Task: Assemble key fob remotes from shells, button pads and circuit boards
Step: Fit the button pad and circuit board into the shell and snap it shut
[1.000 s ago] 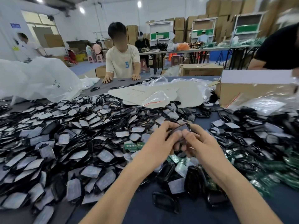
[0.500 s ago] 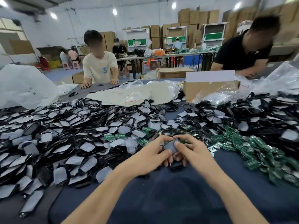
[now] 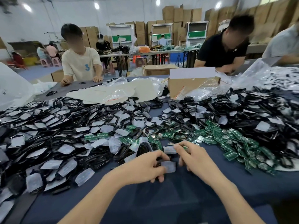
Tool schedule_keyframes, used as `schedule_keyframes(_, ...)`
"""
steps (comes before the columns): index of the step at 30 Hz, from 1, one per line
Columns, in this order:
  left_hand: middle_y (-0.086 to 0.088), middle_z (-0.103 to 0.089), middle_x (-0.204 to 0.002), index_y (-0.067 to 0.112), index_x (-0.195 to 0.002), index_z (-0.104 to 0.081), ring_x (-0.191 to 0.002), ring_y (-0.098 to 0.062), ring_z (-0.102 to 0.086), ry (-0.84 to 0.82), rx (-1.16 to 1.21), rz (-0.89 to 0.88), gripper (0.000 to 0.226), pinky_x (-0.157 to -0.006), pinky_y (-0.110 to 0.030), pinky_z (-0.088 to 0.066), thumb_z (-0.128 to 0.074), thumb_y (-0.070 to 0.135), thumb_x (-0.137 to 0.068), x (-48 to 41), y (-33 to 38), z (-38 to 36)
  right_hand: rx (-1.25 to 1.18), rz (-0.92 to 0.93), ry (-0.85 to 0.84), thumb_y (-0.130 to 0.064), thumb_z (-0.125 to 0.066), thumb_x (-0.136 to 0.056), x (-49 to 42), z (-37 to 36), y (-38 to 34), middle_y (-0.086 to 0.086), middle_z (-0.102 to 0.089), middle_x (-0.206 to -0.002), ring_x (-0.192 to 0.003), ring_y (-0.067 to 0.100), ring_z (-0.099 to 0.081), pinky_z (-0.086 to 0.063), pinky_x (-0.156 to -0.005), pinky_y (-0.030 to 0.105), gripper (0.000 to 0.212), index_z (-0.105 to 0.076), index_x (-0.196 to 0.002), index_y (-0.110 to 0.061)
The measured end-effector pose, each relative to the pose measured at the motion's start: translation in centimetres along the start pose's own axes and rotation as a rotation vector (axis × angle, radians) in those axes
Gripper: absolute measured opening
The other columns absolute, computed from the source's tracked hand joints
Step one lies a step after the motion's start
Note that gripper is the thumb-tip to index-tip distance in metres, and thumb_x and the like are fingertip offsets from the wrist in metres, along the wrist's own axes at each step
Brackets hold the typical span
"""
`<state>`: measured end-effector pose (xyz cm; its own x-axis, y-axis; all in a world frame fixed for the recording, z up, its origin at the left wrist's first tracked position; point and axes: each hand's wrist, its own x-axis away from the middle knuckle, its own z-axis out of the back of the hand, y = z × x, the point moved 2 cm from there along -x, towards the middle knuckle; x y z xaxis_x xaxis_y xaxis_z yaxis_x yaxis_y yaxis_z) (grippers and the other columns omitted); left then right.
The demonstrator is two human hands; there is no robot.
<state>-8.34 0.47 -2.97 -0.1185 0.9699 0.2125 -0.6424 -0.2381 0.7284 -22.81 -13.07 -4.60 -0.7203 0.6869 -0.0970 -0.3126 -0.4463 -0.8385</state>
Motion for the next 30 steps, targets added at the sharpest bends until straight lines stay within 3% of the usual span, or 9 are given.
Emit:
schedule_keyframes(4, 0.005, -0.071, -0.068, 0.038, -0.114, -0.055, -0.047, 0.001, -0.053, 0.026, -0.257, 0.007, 0.016, -0.055, -0.020, -0.045, -0.047, 0.039, -0.100, 0.0, 0.5, 0.2, -0.046, -0.041, 0.204, -0.046, -0.047, -0.103, -0.8, 0.5, 1.1, -0.003, -0.069, -0.065, -0.048, 0.005, -0.052, -0.044, -0.053, 0.032, 0.024, -0.064, -0.090, -0.034)
schedule_keyframes(6, 0.005, -0.067, -0.064, 0.037, -0.109, -0.059, -0.052, 0.000, -0.056, 0.107, -0.435, 0.009, 0.021, -0.062, -0.027, -0.052, -0.045, 0.048, -0.101, 0.0, 0.9, 1.0, -0.097, -0.057, 0.281, -0.044, -0.045, -0.104, -1.3, 0.7, 1.5, -0.005, -0.069, -0.067, -0.048, 0.006, -0.051, -0.043, -0.052, 0.032, 0.023, -0.064, -0.093, -0.036)
schedule_keyframes(8, 0.007, -0.066, -0.072, 0.035, -0.106, -0.062, -0.064, -0.007, -0.059, 0.239, -0.552, -0.001, 0.027, -0.069, -0.032, -0.053, -0.042, 0.053, -0.100, -0.5, 1.5, 2.1, -0.130, -0.076, 0.344, -0.041, -0.043, -0.105, -1.8, 1.0, 1.9, -0.006, -0.069, -0.068, -0.049, 0.005, -0.051, -0.044, -0.052, 0.032, 0.022, -0.064, -0.099, -0.038)
schedule_keyframes(12, 0.013, -0.065, -0.086, 0.032, -0.111, -0.062, -0.074, -0.010, -0.055, 0.427, -0.565, -0.003, 0.026, -0.066, -0.031, -0.046, -0.041, 0.046, -0.103, -3.7, 2.9, 3.5, -0.212, -0.109, 0.413, -0.036, -0.042, -0.105, -2.2, 1.2, 2.3, -0.005, -0.070, -0.068, -0.048, 0.008, -0.050, -0.044, -0.050, 0.031, 0.022, -0.063, -0.101, -0.041)
schedule_keyframes(14, 0.005, -0.068, -0.107, 0.024, -0.118, -0.062, -0.094, -0.018, -0.061, 0.424, -0.595, 0.049, 0.029, -0.078, -0.035, -0.050, -0.042, 0.040, -0.104, -6.5, 3.2, 3.3, -0.267, -0.115, 0.439, -0.033, -0.043, -0.104, -2.1, 1.4, 2.3, -0.005, -0.069, -0.067, -0.048, 0.008, -0.051, -0.044, -0.049, 0.029, 0.022, -0.063, -0.101, -0.040)
schedule_keyframes(17, -0.011, -0.057, -0.125, 0.011, -0.126, -0.057, -0.117, -0.031, -0.054, 0.336, -0.716, 0.128, 0.037, -0.096, -0.044, -0.047, -0.044, 0.038, -0.104, -10.3, 3.2, 2.1, -0.357, -0.138, 0.472, -0.026, -0.044, -0.104, -1.9, 1.8, 2.5, -0.006, -0.068, -0.065, -0.049, 0.007, -0.052, -0.045, -0.050, 0.026, 0.023, -0.063, -0.103, -0.037)
schedule_keyframes(26, -0.012, -0.048, -0.134, 0.009, -0.135, -0.046, -0.126, -0.031, -0.045, 0.305, -0.550, 0.107, 0.043, -0.103, -0.042, -0.042, -0.054, 0.034, -0.100, -13.9, 2.2, 1.9, -0.469, -0.140, 0.505, -0.018, -0.047, -0.103, -2.4, 2.2, 2.3, -0.007, -0.067, -0.081, -0.057, 0.006, -0.057, -0.042, -0.055, 0.030, 0.029, -0.063, -0.104, -0.042)
schedule_keyframes(30, -0.011, -0.059, -0.119, 0.015, -0.126, -0.043, -0.103, -0.031, -0.057, 0.306, -0.369, 0.081, 0.030, -0.090, -0.045, -0.050, -0.053, 0.020, -0.098, -14.0, 2.5, 1.6, -0.394, -0.117, 0.537, -0.021, -0.047, -0.103, -3.7, 2.5, 2.4, -0.010, -0.068, -0.088, -0.061, 0.004, -0.060, -0.045, -0.057, 0.028, 0.029, -0.061, -0.103, -0.046)
